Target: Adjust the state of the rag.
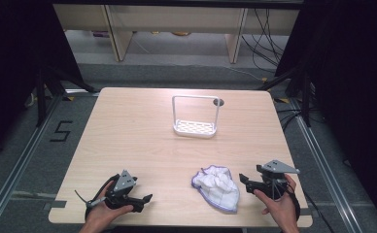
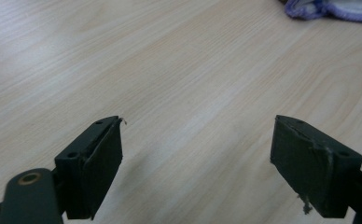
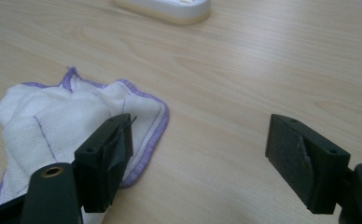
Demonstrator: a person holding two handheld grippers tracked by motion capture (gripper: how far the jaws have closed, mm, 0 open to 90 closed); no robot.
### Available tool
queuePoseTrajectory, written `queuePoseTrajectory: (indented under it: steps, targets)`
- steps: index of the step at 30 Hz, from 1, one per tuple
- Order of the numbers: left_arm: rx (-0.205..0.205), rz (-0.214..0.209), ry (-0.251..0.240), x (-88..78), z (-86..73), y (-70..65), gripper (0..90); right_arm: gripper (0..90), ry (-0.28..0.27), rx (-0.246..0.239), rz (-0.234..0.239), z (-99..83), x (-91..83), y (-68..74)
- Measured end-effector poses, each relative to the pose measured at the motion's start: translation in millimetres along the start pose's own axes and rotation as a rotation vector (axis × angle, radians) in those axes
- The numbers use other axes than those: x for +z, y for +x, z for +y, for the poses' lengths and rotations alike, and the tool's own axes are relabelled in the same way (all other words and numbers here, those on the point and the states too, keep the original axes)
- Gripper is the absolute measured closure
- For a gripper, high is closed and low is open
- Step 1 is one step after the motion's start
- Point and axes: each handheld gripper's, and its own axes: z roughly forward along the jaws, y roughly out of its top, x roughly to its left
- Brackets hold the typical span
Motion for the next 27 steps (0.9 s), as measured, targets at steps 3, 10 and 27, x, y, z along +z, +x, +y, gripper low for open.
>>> queuePoseTrajectory:
  steps: [3, 10, 27]
  targets:
    - [0.0, -0.024, -0.007, 0.2, 1.0, 0.0, 16.2, 24.7, -0.007, 0.006, 0.016, -1.3, -1.1, 1.0]
    - [-0.033, -0.096, -0.059, 9.4, 10.7, -13.4, 17.5, 26.0, -0.002, -0.008, 0.023, -4.2, -8.2, 8.3]
    - [0.051, -0.202, -0.059, 51.8, 51.0, -44.4, 29.0, 27.5, 0.008, -0.031, 0.067, -11.2, -19.4, 24.4]
